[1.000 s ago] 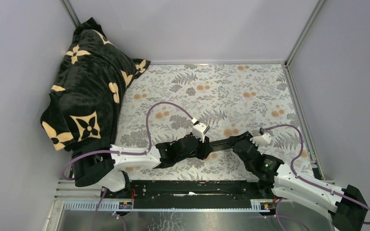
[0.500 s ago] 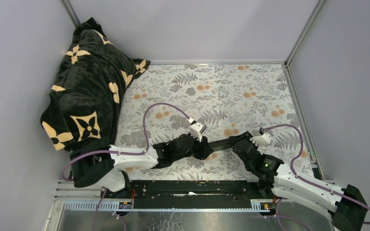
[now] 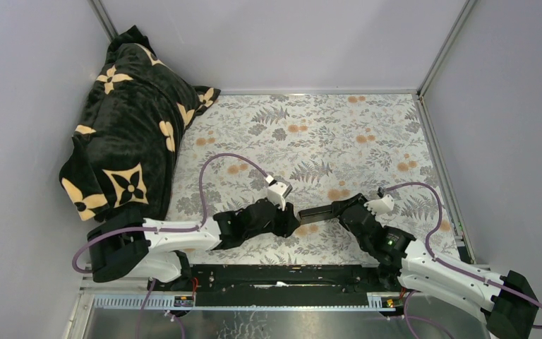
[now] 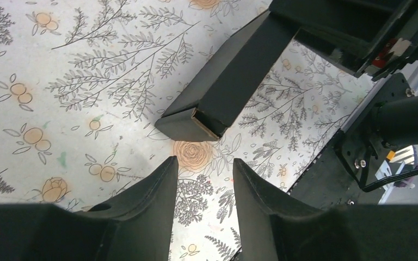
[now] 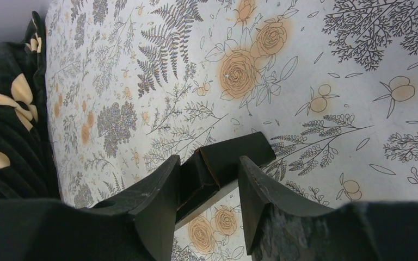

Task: Fold the paper box
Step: Close the paper box at the center of the board.

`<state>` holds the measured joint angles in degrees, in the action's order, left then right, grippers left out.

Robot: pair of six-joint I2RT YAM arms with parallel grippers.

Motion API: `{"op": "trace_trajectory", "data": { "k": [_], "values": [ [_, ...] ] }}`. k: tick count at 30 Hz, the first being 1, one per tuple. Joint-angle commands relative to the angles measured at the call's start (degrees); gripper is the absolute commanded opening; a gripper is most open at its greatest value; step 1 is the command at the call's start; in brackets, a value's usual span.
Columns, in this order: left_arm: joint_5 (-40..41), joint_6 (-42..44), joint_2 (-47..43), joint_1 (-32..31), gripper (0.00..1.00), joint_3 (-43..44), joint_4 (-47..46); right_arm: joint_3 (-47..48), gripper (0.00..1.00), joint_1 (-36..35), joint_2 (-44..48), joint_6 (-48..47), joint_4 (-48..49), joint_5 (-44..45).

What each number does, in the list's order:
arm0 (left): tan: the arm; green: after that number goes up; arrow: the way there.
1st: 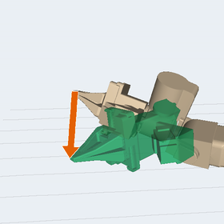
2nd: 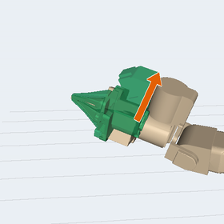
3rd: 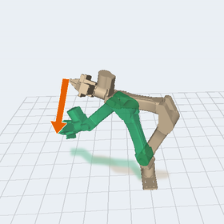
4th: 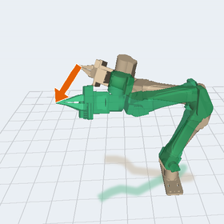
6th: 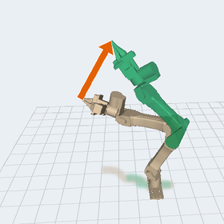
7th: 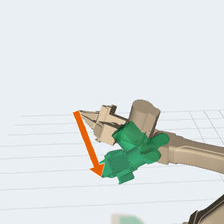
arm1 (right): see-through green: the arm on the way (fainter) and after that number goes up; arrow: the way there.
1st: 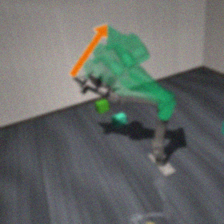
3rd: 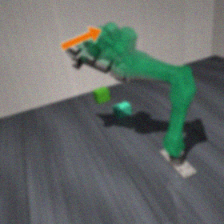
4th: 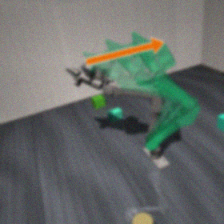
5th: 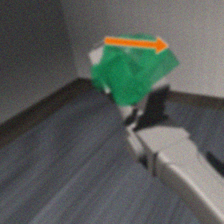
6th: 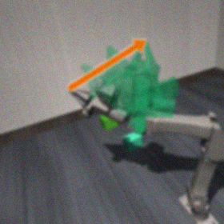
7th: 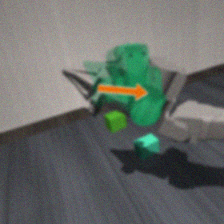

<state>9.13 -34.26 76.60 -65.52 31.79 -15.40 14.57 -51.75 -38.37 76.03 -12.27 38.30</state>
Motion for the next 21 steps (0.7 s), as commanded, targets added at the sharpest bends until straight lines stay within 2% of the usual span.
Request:
{"op": "trace_trajectory", "data": {
  "k": [1,5,11,12,14,15,21],
  "values": [
    [2.54,-0.65,-1.59,0.36,0.49,-0.85,1.45,-0.48,0.47,-0.37,-0.91,0.35,-3.97,-1.60],
    [3.43,-1.40,-3.32,0.37,0.49,-1.40,1.07,-0.40,0.47,-0.37,-0.99,0.34,-4.16,-1.53],
    [7.81,-3.89,-11.34,0.40,0.49,-5.68,-4.27,-0.32,0.47,-0.38,-0.85,0.35,-4.51,-1.50],
    [8.10,-3.81,-12.38,0.46,0.38,-5.83,-4.57,-0.34,0.47,-0.37,-0.76,0.35,-4.56,-1.52],
    [8.13,-3.49,-12.81,1.21,0.06,-4.77,-3.88,-0.39,0.47,-0.37,-0.61,0.27,-4.52,-1.52],
    [7.61,-3.18,-12.14,1.59,0.00,-3.87,-3.45,-0.37,0.47,-0.36,-0.66,0.31,-4.39,-1.57],
    [3.57,-1.36,-5.63,2.23,0.00,3.09,-4.45,-0.15,0.47,-0.37,-1.11,0.13,-4.49,-1.73]
  ]
}}
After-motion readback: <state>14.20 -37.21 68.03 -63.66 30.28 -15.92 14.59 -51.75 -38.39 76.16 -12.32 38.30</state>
